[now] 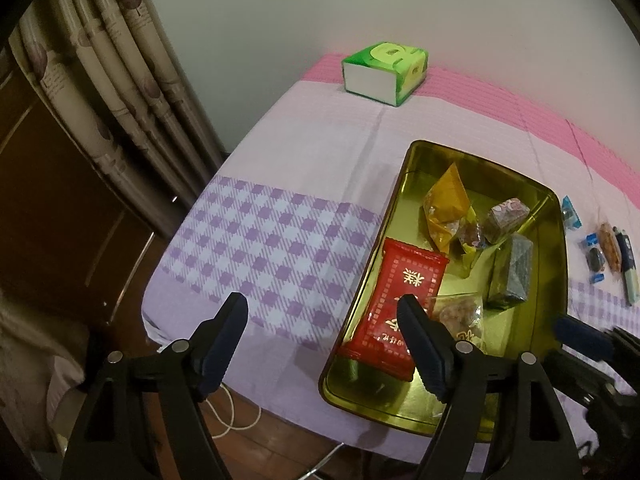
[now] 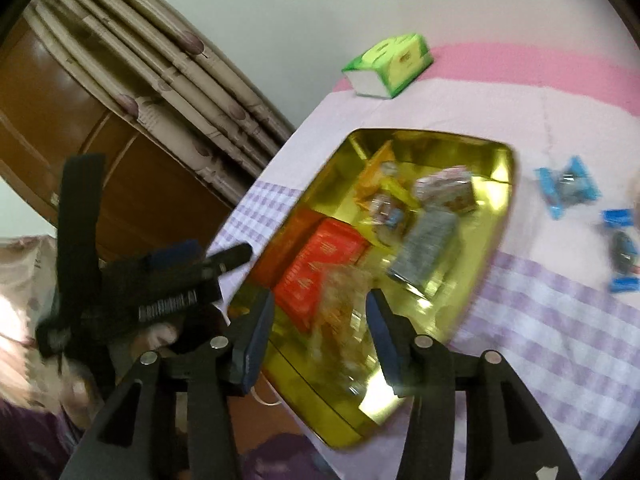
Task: Organize snacks
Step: 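Grasp the blue-wrapped round candy on the sheet with the left gripper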
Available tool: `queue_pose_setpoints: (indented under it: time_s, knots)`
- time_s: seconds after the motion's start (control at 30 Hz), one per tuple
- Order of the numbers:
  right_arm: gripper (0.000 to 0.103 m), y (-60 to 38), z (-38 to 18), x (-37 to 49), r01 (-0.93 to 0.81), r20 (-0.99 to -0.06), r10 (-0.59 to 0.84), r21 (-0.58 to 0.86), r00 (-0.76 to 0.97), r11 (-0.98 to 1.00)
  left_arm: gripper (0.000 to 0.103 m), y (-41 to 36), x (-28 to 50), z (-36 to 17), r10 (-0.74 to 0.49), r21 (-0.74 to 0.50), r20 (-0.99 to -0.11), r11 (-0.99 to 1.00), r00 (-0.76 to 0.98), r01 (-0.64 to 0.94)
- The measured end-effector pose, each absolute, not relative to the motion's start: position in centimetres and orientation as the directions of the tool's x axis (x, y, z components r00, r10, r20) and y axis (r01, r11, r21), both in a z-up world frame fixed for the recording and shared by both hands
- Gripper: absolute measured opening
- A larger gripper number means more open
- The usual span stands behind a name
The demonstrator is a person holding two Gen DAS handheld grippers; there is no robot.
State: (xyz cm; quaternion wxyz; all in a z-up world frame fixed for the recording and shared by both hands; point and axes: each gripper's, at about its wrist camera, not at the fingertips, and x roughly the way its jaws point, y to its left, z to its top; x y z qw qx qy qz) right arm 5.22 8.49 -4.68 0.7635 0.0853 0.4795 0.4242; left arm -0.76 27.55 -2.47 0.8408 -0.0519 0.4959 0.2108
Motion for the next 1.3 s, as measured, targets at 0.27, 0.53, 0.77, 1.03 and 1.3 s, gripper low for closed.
queue_pose_setpoints:
  time_s: [0.27, 0.53, 0.77, 1.03, 1.3]
  knots:
    - [0.051, -2.3, -6.5, 3.7, -0.444, -0.746, 0.56, 0.391, 0.359, 0.806, 0.077, 25.6, -0.9, -1.8, 0.323, 0.163, -0.833, 0.919, 0.448, -0.36]
    - [0.052, -13.7, -8.1, 3.7, -0.234, -0.813, 0.253, 0.148, 0.524, 0.961, 0.077, 20.4, -1.8, 0.5, 0.233, 0.162, -0.783, 0.972, 0.577, -0.171]
    - [0.073, -18.9, -8.5, 4.7, -0.164, -0.8, 0.069, -0.038, 0.596, 0.986, 0.077, 12.7, 0.6, 2.1, 0.026, 0.096, -0.836, 0.99, 0.548, 0.1]
    - [0.073, -22.1, -10.7, 5.5, -0.124, -0.8, 0.004, -0.089, 0.6, 0.988, 0.077, 7.1, 8.9, 0.2, -0.18, -0.131, -0.898, 0.98, 0.401, 0.148]
    - [0.075, -24.9, -11.3, 4.9, -0.088, -0.785, 0.049, -0.007, 0.617, 0.996, 0.069, 3.6, 15.4, -5.0, -0.136, -0.105, -0.946, 0.987, 0.295, 0.117]
